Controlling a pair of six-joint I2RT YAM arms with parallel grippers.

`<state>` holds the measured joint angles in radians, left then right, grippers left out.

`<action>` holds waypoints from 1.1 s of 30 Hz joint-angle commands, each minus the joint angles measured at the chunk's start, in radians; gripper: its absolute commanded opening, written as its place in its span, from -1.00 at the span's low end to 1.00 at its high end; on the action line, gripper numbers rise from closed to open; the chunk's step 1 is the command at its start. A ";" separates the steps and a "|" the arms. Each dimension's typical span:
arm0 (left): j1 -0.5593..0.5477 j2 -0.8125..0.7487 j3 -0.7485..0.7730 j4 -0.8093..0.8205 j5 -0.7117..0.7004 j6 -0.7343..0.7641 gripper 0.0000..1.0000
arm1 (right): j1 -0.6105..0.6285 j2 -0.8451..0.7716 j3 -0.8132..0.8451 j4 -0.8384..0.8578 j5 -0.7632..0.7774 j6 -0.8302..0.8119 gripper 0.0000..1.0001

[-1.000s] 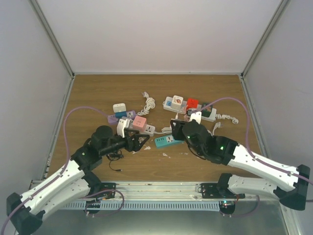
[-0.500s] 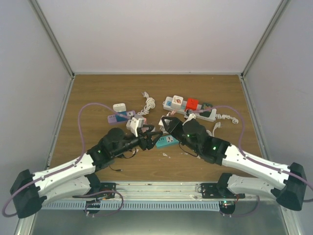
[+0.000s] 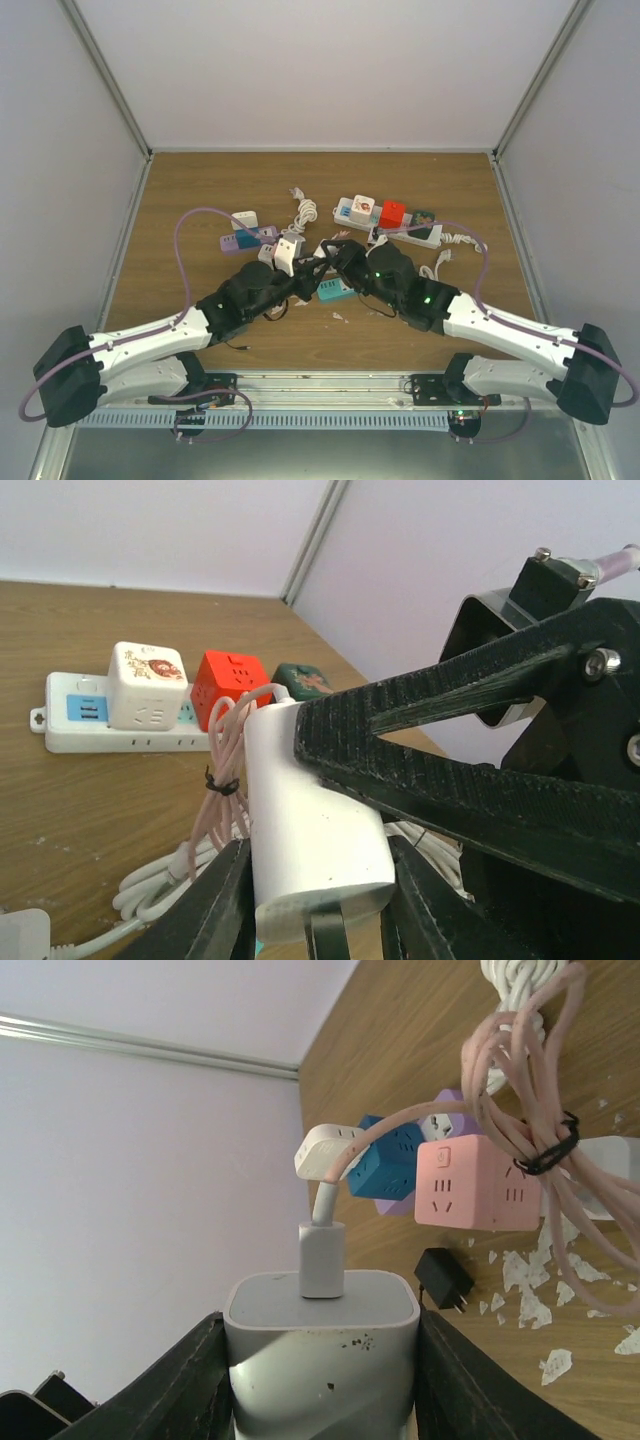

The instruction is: Insert the plug

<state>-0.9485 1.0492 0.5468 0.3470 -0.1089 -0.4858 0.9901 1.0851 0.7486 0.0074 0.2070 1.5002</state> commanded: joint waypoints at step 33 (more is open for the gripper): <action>0.014 -0.064 0.052 -0.060 0.268 0.366 -0.35 | -0.246 -0.206 -0.075 -0.056 -0.642 -0.395 -0.41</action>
<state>-0.9409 0.9634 0.5285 0.3405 0.1970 -0.0605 0.7448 0.9104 0.6724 -0.0090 -0.4522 1.2034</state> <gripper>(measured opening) 0.296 0.443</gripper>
